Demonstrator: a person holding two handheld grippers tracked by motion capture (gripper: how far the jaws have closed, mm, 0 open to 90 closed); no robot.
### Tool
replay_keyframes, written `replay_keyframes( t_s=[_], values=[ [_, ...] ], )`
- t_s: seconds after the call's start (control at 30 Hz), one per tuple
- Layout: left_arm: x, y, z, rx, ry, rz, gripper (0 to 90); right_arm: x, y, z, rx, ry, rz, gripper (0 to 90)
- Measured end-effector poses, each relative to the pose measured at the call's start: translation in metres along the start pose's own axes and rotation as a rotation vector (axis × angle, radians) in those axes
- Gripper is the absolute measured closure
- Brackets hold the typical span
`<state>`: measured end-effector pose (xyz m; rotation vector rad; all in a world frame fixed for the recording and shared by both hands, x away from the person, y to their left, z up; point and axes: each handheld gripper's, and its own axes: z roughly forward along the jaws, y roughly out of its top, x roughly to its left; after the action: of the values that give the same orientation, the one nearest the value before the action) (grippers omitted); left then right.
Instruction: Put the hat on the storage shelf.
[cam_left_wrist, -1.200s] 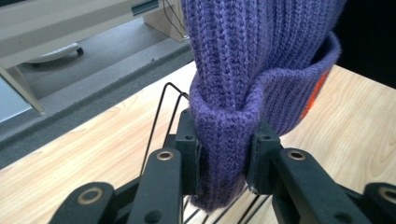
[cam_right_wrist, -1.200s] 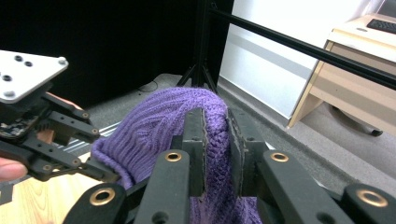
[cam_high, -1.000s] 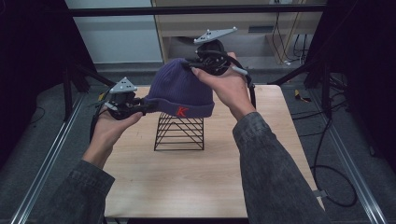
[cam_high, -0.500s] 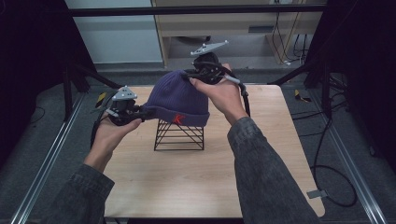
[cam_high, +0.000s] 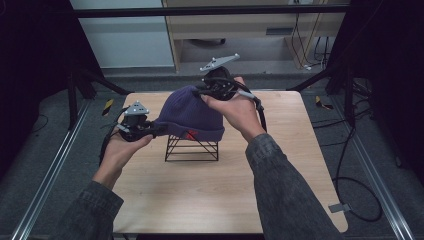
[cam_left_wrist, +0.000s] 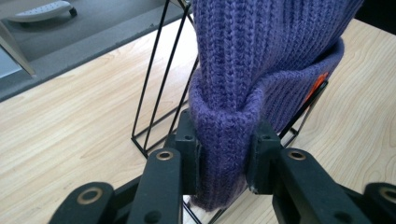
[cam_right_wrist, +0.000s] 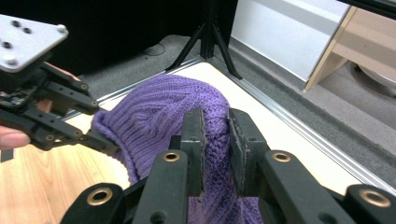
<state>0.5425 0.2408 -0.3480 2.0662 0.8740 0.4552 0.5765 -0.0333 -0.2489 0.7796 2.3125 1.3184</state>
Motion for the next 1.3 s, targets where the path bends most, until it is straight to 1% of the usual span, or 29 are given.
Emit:
replay_keyframes(
  t_s=[0.17,0.23,0.27,0.4,0.47,0.57,0.67,0.8,0.87,0.9,0.97,1.03,1.07,1.1,1.17,1.3],
  values=[
    [0.002,-0.007,0.003,0.001,-0.016,-0.005,69.9,0.004,-0.004,0.002,0.014,0.005,-0.009,77.4],
    [0.003,-0.010,0.004,0.000,-0.019,-0.012,69.8,0.006,-0.005,0.003,0.014,0.009,-0.009,77.4],
    [0.003,-0.011,0.005,-0.001,-0.018,-0.022,69.8,0.007,-0.005,0.003,0.015,0.012,-0.009,77.4],
    [0.005,-0.015,0.006,0.004,-0.020,-0.029,69.7,0.009,-0.009,0.006,0.020,0.020,-0.010,77.4],
    [0.005,-0.018,0.007,0.010,-0.022,-0.025,69.6,0.010,-0.011,0.007,0.024,0.023,-0.006,77.4],
    [0.005,-0.023,0.010,0.002,-0.033,-0.030,69.3,0.011,-0.014,0.008,0.032,0.028,-0.005,77.4],
    [0.006,-0.027,0.014,0.011,-0.029,-0.040,69.2,0.012,-0.019,0.010,0.039,0.034,-0.001,77.3],
    [0.006,-0.033,0.019,0.033,-0.025,-0.039,69.2,0.013,-0.027,0.016,0.051,0.039,0.007,77.3],
    [0.006,-0.037,0.021,0.030,-0.028,-0.054,69.2,0.014,-0.030,0.019,0.055,0.043,0.012,77.3],
    [0.007,-0.038,0.021,0.038,-0.029,-0.048,69.2,0.014,-0.031,0.019,0.058,0.043,0.011,77.3],
    [0.007,-0.039,0.021,0.038,-0.030,-0.055,69.2,0.015,-0.032,0.021,0.062,0.046,0.013,77.3],
    [0.008,-0.041,0.022,0.045,-0.028,-0.049,69.1,0.016,-0.033,0.023,0.067,0.047,0.009,77.3],
    [0.007,-0.043,0.023,0.039,-0.029,-0.061,69.1,0.017,-0.033,0.024,0.069,0.047,0.006,77.2],
    [0.008,-0.043,0.023,0.046,-0.030,-0.053,69.1,0.017,-0.033,0.024,0.074,0.046,0.003,77.2],
    [0.008,-0.045,0.023,0.040,-0.030,-0.063,69.0,0.018,-0.034,0.025,0.075,0.044,0.002,77.2],
    [0.008,-0.049,0.024,0.043,-0.029,-0.067,68.7,0.019,-0.035,0.028,0.087,0.044,0.005,77.1]
  ],
)
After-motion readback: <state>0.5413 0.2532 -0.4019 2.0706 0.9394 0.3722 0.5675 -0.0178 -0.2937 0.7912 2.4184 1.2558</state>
